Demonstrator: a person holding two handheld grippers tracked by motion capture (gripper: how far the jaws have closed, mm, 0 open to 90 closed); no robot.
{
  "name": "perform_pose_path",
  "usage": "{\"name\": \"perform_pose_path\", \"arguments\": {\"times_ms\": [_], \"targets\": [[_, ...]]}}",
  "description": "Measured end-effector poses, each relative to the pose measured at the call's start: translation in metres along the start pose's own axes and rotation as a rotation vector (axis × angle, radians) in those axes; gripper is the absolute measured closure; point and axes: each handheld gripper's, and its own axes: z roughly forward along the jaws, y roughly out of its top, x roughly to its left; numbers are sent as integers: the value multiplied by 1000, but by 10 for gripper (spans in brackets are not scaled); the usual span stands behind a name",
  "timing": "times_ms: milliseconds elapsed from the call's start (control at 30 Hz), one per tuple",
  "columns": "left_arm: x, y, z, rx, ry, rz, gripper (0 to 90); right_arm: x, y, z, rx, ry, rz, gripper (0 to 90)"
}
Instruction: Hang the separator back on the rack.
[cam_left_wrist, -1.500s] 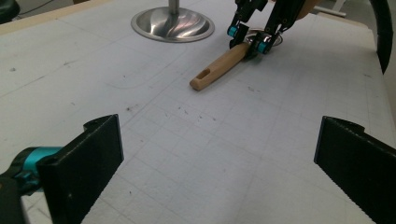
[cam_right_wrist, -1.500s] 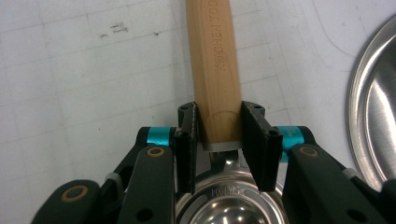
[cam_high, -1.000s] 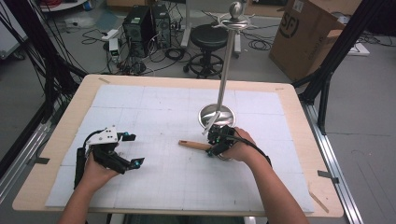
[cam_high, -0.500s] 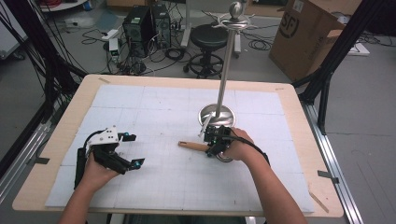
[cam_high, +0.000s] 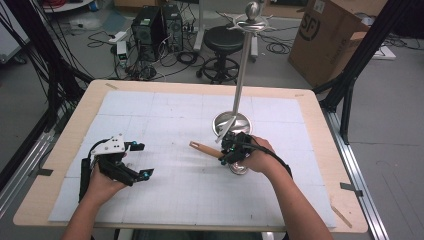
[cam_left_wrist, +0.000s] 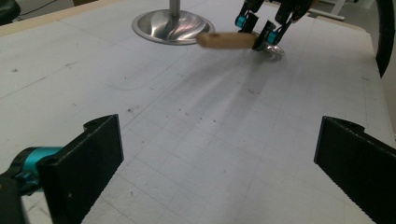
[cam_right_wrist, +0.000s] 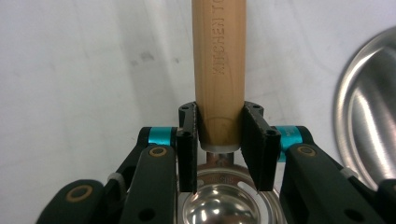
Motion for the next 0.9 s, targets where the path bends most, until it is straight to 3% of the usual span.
{"name": "perform_pose_path", "arguments": {"times_ms": [367, 667, 900], "targets": [[-1, 1, 0, -4, 5, 6, 19, 5, -8, -39, -189, -18, 30, 689], [-1, 0, -1, -1, 4, 4, 19, 3, -16, -58, -327, -15, 100, 688], [-1, 1, -2, -10, 7, 4, 19, 4, -19, -71, -409, -40, 108, 688]]}}
